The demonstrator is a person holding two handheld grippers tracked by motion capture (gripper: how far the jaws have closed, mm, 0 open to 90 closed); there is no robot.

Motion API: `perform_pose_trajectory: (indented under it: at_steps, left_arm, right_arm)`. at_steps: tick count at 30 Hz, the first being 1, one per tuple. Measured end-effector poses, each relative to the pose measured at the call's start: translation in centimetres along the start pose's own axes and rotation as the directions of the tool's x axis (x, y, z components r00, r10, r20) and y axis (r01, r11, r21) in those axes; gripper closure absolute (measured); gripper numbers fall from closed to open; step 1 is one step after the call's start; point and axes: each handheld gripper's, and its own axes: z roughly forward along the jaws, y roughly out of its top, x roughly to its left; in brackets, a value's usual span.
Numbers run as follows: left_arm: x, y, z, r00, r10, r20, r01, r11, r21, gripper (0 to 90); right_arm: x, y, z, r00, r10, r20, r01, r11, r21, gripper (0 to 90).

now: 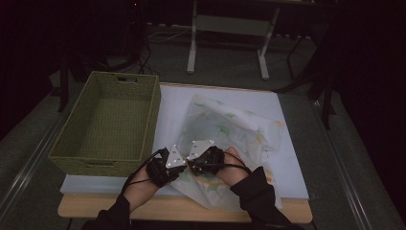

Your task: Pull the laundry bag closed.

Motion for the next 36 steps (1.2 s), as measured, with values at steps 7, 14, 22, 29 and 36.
perform_pose_trajectory:
  at_steps: [7,14,22,29,36]
  left_arm:
    - [-0.2,0.2,0.0,1.0000,0.010,0.001,-0.010,0.9999,0.011,90.0]
    - [0.1,0.2,-0.1,0.9998,-0.017,-0.008,0.018,0.9996,0.021,90.0]
    - [0.6,0.3,0.2,0.9932,-0.112,0.031,0.110,0.9920,0.061,87.6]
    - [0.7,0.7,0.5,0.9867,-0.152,0.057,0.149,0.9870,0.061,62.5]
    - [1.0,0.7,0.6,0.9832,-0.182,0.016,0.180,0.9820,0.056,73.4]
  right_arm:
    - [-0.1,0.3,0.5,0.9998,-0.009,0.016,0.009,1.000,0.010,74.1]
    - [0.1,0.7,0.5,0.9997,-0.023,-0.002,0.023,0.999,0.023,88.8]
    - [0.1,0.1,0.3,0.9998,0.015,-0.015,-0.014,1.000,0.026,89.3]
    - [0.3,0.2,0.1,1.0000,-0.004,-0.002,0.004,1.000,0.029,89.3]
    - [0.5,0.2,-0.3,1.0000,-0.004,-0.007,0.005,1.000,0.020,89.2]
